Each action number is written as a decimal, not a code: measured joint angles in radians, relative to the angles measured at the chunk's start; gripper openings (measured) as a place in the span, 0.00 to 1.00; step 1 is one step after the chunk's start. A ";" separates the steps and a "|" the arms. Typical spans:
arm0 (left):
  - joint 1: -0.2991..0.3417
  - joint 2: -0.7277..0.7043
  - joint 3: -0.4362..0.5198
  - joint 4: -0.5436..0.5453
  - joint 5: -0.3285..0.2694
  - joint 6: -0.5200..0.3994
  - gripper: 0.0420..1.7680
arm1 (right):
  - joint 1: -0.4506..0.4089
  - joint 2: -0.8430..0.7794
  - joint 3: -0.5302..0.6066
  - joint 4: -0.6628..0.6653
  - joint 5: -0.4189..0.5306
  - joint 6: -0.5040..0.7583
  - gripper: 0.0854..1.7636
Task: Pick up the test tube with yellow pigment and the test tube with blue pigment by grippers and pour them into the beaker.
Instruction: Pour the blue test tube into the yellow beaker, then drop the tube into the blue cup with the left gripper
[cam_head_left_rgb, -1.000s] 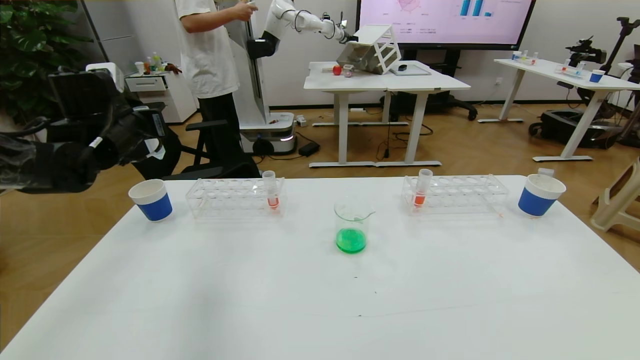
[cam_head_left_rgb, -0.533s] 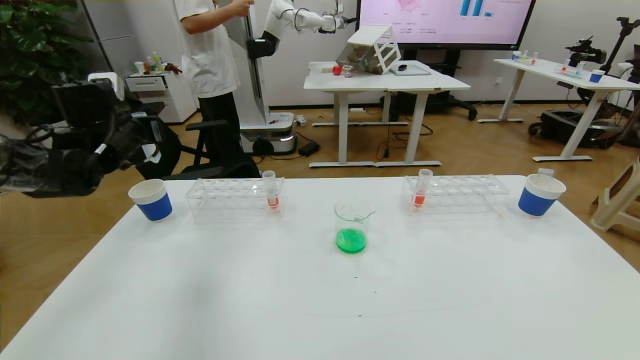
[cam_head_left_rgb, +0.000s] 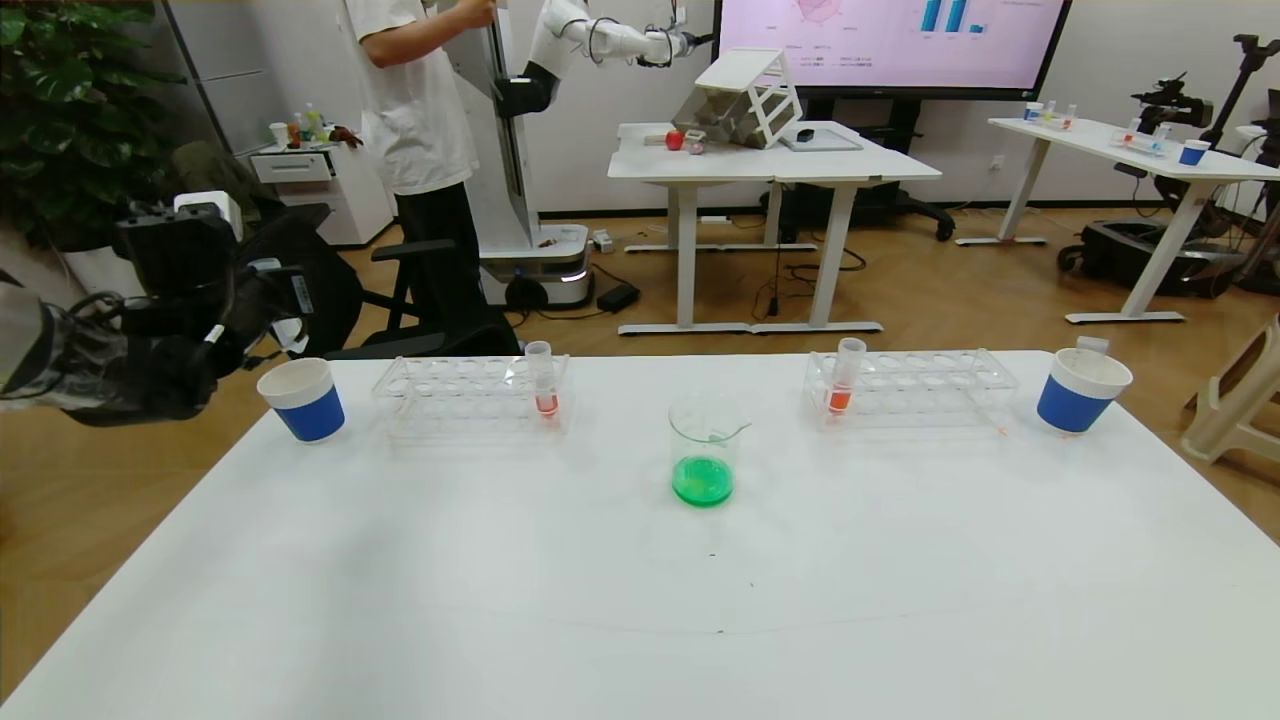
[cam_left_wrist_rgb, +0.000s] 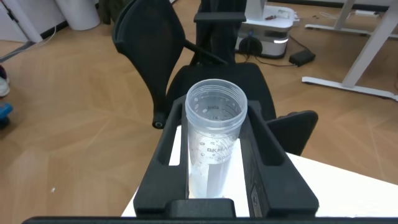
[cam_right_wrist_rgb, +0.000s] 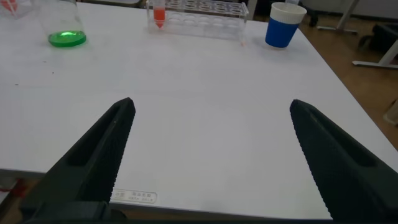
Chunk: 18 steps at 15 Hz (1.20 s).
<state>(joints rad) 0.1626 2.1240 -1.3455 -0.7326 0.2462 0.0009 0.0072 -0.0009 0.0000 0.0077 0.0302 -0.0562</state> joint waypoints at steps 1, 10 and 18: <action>0.004 0.003 0.014 -0.017 0.000 -0.001 0.27 | 0.000 0.000 0.000 0.000 0.000 0.000 0.98; 0.039 0.020 0.166 -0.133 -0.001 -0.010 0.27 | 0.000 0.000 0.000 0.000 0.000 0.000 0.98; 0.040 0.053 0.219 -0.231 -0.007 -0.011 0.57 | 0.000 0.000 0.000 0.000 0.000 0.000 0.98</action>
<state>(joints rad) 0.2030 2.1768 -1.1262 -0.9634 0.2396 -0.0100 0.0072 -0.0009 0.0000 0.0077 0.0302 -0.0562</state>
